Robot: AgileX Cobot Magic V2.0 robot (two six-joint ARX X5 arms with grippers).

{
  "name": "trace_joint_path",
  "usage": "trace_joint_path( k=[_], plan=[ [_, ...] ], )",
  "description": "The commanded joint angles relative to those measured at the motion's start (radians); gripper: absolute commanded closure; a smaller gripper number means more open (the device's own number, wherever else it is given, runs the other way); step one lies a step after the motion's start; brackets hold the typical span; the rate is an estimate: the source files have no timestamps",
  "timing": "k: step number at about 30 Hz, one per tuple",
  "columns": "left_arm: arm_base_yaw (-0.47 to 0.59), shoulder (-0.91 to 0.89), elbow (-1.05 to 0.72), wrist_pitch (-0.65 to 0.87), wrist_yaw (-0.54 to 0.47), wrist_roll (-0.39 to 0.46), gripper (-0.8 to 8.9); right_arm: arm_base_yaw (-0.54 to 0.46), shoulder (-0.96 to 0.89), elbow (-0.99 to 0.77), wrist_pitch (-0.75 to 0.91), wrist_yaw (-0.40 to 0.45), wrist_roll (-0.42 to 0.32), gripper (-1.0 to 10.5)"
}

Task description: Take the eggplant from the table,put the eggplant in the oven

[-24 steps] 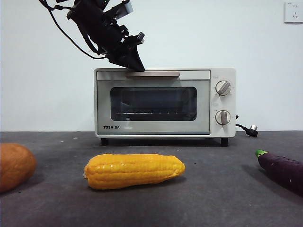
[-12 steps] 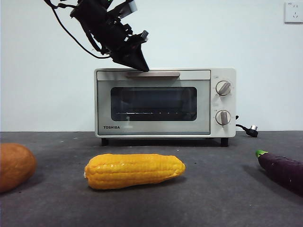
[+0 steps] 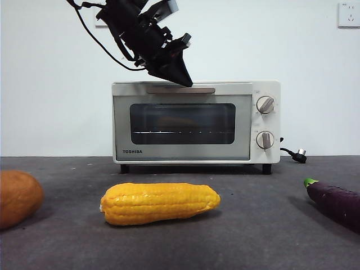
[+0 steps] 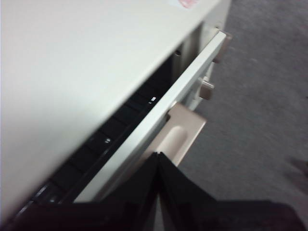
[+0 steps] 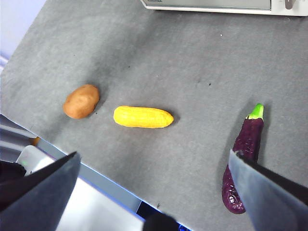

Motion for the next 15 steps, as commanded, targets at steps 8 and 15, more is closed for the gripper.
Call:
trace_joint_path(
  k=[8,15],
  plan=[
    [-0.068,0.047,-0.023,-0.105,0.060,0.014,8.19,0.001,-0.001,0.005,0.026,0.008,-0.011,3.8],
    [-0.128,0.047,-0.023,-0.134,0.069,0.014,8.19,0.001,0.002,0.005,0.043,0.013,-0.011,3.8]
  ],
)
